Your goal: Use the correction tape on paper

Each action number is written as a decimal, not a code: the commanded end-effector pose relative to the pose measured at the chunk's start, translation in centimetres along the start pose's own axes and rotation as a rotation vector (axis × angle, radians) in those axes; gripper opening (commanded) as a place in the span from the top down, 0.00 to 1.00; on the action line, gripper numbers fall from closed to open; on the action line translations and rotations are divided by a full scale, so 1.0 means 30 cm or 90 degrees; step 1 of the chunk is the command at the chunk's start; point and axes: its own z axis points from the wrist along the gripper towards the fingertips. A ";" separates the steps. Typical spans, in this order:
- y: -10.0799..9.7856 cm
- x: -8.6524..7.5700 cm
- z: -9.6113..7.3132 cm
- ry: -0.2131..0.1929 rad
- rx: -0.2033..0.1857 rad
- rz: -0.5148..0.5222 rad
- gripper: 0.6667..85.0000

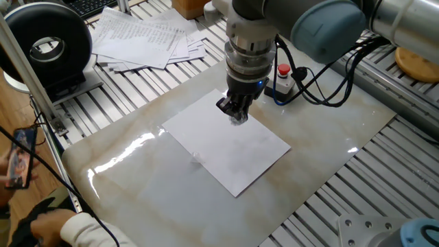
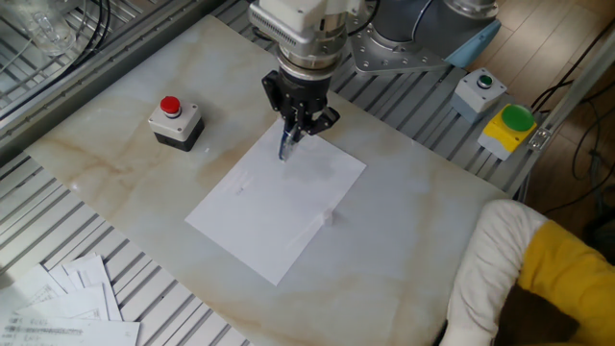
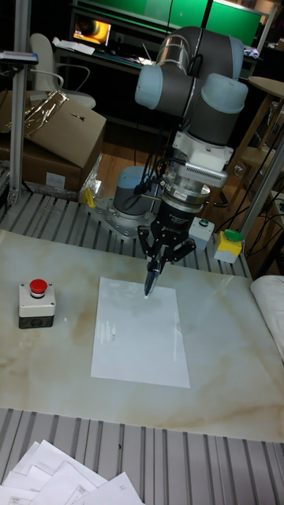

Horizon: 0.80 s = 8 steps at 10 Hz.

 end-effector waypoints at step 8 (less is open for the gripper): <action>-0.125 -0.202 0.192 -0.014 0.001 -0.049 1.00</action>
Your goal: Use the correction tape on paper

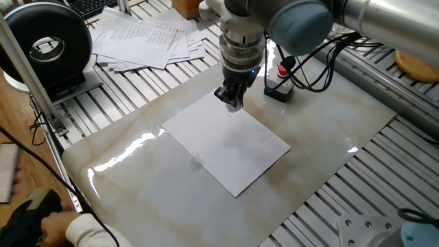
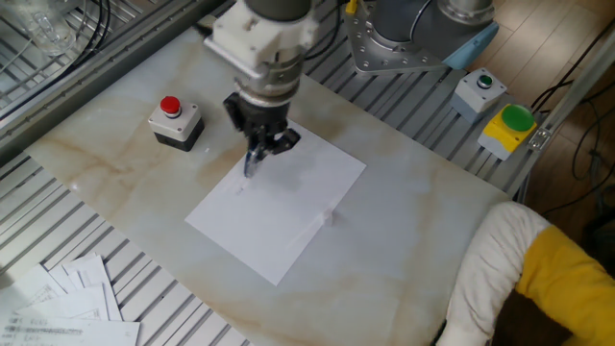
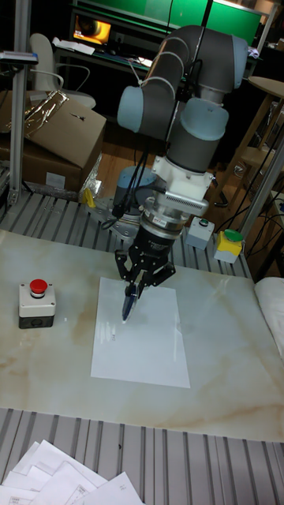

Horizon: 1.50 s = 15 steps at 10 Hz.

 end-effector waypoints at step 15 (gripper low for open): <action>0.045 0.099 -0.072 0.053 -0.022 0.086 1.00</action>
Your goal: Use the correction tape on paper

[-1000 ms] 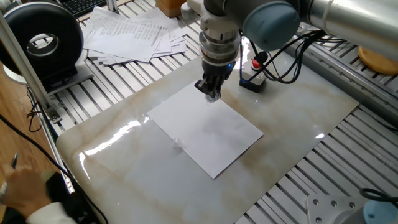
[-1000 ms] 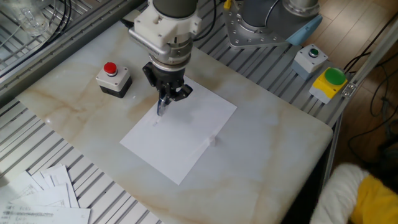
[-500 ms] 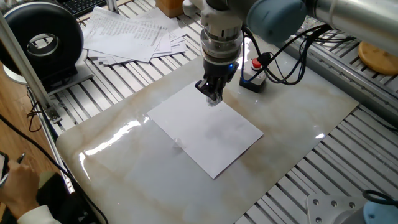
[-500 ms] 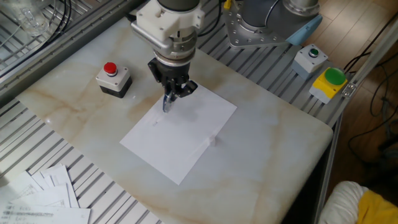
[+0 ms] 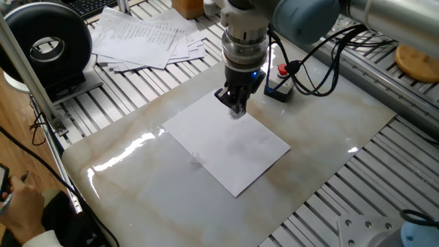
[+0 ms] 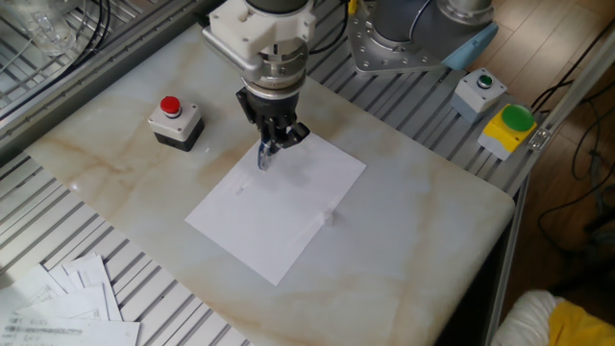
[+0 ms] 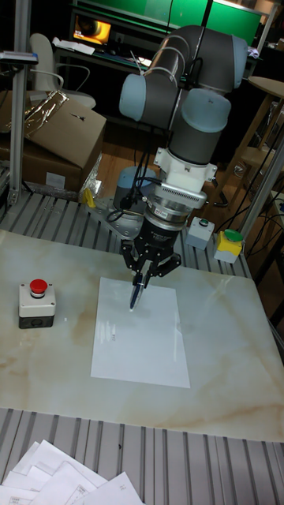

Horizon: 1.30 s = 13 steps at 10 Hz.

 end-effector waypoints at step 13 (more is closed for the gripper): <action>-0.060 -0.202 0.164 -0.005 0.000 -0.020 1.00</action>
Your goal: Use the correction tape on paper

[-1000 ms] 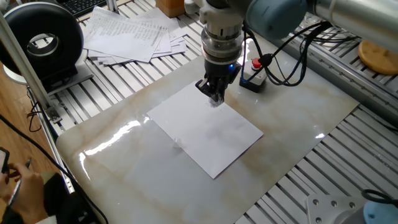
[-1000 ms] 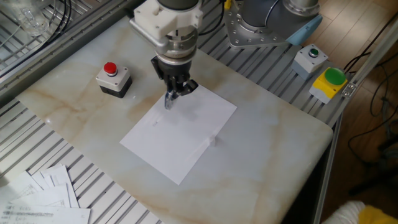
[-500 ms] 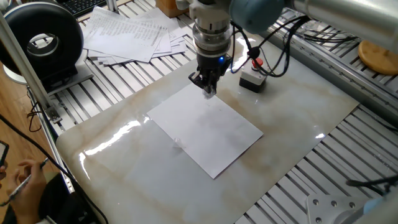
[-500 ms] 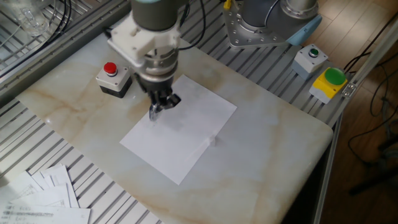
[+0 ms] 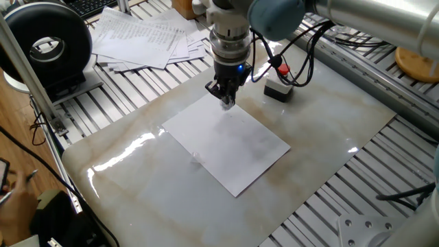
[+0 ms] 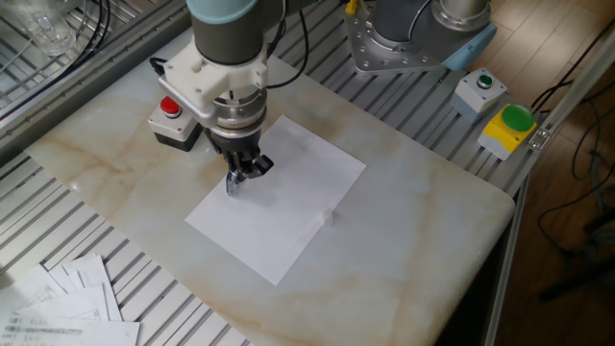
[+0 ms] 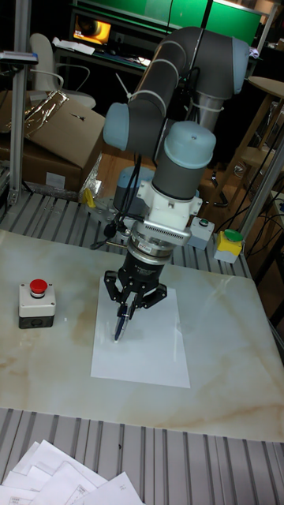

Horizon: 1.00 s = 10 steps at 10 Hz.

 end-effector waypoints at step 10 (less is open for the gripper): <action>0.005 0.051 0.027 0.002 -0.012 -0.013 1.00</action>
